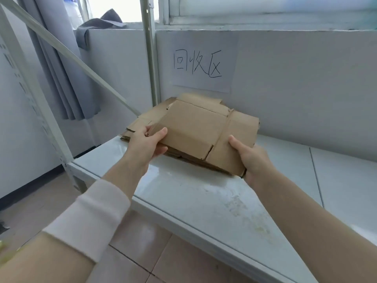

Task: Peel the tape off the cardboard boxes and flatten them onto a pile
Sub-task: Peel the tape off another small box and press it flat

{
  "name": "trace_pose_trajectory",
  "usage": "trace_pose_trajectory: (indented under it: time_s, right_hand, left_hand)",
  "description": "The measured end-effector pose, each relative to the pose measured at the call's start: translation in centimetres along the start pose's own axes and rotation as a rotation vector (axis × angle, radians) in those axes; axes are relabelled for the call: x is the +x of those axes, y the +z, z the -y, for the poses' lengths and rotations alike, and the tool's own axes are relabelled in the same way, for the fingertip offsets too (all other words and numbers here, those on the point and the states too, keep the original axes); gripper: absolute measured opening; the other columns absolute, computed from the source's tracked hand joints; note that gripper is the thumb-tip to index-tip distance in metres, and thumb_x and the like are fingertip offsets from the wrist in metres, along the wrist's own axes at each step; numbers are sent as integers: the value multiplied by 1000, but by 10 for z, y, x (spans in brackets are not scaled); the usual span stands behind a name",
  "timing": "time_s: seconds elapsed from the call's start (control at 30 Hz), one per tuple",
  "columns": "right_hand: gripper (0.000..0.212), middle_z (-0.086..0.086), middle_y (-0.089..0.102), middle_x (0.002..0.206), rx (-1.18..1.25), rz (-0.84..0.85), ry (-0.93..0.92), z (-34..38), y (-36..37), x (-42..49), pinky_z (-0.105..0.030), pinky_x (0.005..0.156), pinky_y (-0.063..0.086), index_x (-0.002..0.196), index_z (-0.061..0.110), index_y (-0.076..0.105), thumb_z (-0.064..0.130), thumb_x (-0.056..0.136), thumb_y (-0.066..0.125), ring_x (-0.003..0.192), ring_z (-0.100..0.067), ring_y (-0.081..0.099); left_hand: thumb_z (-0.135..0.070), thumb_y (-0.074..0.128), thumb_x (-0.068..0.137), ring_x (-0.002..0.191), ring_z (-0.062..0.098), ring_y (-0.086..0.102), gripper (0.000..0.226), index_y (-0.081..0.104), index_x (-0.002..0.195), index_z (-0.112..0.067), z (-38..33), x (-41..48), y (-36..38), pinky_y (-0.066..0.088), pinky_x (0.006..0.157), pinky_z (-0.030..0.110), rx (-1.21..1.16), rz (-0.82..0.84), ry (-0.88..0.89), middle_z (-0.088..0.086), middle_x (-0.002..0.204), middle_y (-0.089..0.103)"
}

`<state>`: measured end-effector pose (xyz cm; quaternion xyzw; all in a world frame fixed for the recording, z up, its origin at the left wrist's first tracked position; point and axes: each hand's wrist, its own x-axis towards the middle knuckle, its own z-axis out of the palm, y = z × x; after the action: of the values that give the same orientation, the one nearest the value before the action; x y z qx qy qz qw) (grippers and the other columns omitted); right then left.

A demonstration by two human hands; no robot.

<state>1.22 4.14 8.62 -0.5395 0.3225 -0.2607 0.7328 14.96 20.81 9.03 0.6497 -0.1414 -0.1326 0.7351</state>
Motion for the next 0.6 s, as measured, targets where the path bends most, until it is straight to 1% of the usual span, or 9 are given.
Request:
trace_pose_trajectory:
  time_s: [0.07,0.1,0.17,0.2,0.3,0.4,0.5,0.53,0.6]
  right_hand:
    - [39,-4,65,104,29,-62,8,20,16,36,-34,73,56,114,11,55,24,80,71,90,-20,63]
    - [42,-5,64,108,33,-88,22,30,24,54,-36,75,54,115,11,55,24,79,71,92,-22,62]
    - [41,-6,62,106,51,-104,49,47,41,90,-33,65,50,115,10,54,22,79,71,83,-20,60]
    - [40,-6,61,104,50,-98,52,52,48,107,-29,57,46,114,10,55,21,79,71,76,-17,59]
    - [42,-4,61,101,-22,-96,85,55,65,154,-25,48,37,117,10,56,22,79,70,65,-15,55]
    - [44,-5,60,106,-72,-55,123,45,75,184,-26,57,40,118,9,54,24,80,70,76,-18,57]
    - [51,-10,59,119,-135,-46,90,25,79,201,-31,64,45,124,4,50,23,80,70,92,-24,56]
    - [57,-9,57,121,-188,-69,67,17,80,205,-33,73,47,122,3,51,28,76,73,99,-26,55]
    - [81,-10,51,128,-383,-108,47,-2,79,212,-41,96,43,122,3,51,48,60,77,115,-31,48]
  left_hand:
    - [-20,61,89,74,10,60,27,52,113,-14,-17,44,12,51,52,14,81,2,84,-1,102,57]
    - [-23,62,89,84,12,61,28,51,113,-15,-24,67,17,53,60,17,139,4,117,1,107,57]
    - [-29,60,89,104,19,56,27,51,111,-18,-33,112,26,49,82,26,257,-10,131,3,115,56]
    - [-31,59,89,109,20,53,26,51,110,-19,-34,132,30,44,88,30,293,-15,116,4,117,56]
    - [-39,56,90,112,23,49,34,54,113,-14,-26,180,38,36,90,34,327,-44,16,7,124,55]
    - [-43,58,87,104,25,54,50,53,123,-8,-7,207,41,45,86,37,322,-33,-130,8,115,57]
    - [-35,64,86,90,22,58,50,51,124,-6,11,221,36,53,64,33,276,-25,-223,10,107,59]
    - [-35,66,84,92,24,59,53,50,125,-6,17,224,34,55,67,36,294,-36,-245,11,109,60]
    - [-37,70,79,103,30,60,59,51,125,-6,32,230,27,53,87,42,340,-63,-268,13,115,61]
